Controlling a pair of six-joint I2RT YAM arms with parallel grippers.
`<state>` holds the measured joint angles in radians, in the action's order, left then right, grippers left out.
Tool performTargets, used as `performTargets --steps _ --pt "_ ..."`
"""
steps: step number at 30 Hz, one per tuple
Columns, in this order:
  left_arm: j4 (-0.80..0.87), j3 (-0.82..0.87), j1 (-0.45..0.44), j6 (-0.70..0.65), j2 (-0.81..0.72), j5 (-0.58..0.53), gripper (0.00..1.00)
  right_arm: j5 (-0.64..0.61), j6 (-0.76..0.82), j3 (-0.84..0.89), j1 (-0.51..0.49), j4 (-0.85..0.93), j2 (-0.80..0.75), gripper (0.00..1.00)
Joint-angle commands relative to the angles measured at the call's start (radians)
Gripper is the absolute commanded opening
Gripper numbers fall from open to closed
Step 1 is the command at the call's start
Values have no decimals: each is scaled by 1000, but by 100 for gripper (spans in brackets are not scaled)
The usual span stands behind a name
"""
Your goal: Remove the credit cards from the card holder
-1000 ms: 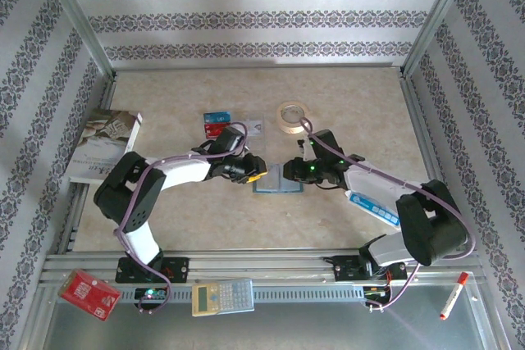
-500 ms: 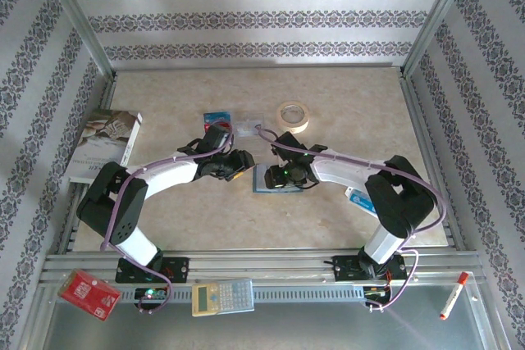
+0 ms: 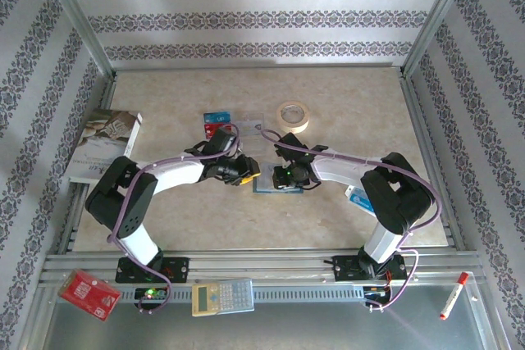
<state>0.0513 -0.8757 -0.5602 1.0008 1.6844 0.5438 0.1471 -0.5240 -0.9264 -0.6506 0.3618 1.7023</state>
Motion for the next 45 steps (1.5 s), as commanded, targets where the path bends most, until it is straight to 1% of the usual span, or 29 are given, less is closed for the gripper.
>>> performTargets --steps 1,7,14,18,22,25,28,33,38,41,45 --pt "-28 -31 -32 23 19 21 34 4 -10 52 17 2 30 27" --pt "-17 -59 -62 35 54 7 35 19 -12 61 22 -15 28 27" --pt "12 -102 -72 32 120 13 34 55 -18 85 42 -46 22 26" --pt "85 -109 -74 13 135 -57 34 98 -25 108 67 -81 13 26" --pt "122 -122 -80 -11 141 -75 34 148 -31 126 86 -114 9 25" --pt "83 -135 -93 -22 160 -18 29 174 -33 129 93 -132 9 25" --pt "-27 -125 -94 -3 169 68 26 214 -43 138 107 -162 -10 26" --pt "-90 -136 -92 2 151 106 23 275 -78 165 158 -203 -117 28" --pt "-205 -143 -98 66 181 115 21 304 -135 190 197 -237 -231 31" --pt "-214 -160 -105 68 187 107 21 281 -182 216 218 -243 -300 32" --pt "-221 -193 -127 70 209 113 24 209 -222 269 261 -231 -415 33"
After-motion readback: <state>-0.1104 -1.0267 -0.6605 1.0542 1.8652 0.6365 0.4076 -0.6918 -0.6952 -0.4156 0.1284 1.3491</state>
